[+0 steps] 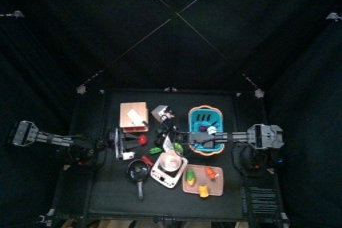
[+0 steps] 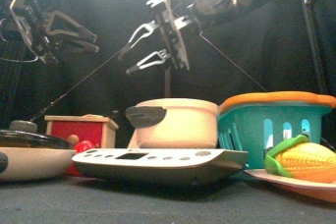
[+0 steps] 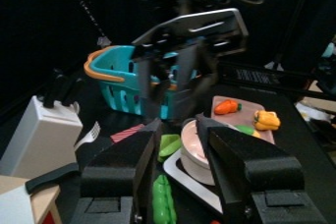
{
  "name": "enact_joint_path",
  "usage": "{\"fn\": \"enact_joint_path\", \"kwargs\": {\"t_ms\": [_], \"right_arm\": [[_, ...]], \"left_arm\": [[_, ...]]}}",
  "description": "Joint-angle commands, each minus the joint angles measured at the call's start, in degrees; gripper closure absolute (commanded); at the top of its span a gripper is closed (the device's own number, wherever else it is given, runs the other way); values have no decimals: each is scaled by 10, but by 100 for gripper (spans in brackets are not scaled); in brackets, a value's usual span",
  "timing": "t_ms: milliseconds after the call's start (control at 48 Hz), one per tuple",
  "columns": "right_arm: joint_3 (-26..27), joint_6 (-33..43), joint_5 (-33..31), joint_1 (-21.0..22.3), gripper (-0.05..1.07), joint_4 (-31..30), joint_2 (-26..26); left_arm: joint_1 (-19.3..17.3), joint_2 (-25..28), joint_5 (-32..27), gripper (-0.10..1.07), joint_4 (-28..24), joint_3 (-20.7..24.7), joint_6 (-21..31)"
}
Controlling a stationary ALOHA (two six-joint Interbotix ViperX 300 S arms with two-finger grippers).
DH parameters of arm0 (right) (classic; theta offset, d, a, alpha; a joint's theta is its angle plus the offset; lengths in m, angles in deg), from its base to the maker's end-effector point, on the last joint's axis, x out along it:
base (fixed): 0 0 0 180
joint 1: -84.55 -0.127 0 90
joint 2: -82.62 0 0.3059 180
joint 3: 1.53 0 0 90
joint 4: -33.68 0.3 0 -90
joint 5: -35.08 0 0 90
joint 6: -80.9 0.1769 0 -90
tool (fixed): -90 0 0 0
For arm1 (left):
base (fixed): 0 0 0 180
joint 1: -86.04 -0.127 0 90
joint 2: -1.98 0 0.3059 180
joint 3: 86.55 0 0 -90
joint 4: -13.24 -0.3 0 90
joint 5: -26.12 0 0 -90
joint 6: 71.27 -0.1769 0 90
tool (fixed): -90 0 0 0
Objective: Grab egg
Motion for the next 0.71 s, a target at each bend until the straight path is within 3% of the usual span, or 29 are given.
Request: {"fn": "enact_joint_path", "kwargs": {"t_ms": [0,125,250,458,688], "right_arm": [[-23,1,-5,-29,25,35,-56],[-54,1,-39,-50,25,124,-83],[-56,0,-115,-51,26,192,-91],[-6,2,-276,-36,26,216,-75],[64,3,-355,-32,26,213,-25]], "left_arm": [[-14,2,1,23,-2,23,-1],[-44,2,1,23,-3,29,0],[-72,4,-11,23,-1,35,1],[-77,8,-40,23,0,29,4],[-72,7,-78,23,0,29,4]]}}
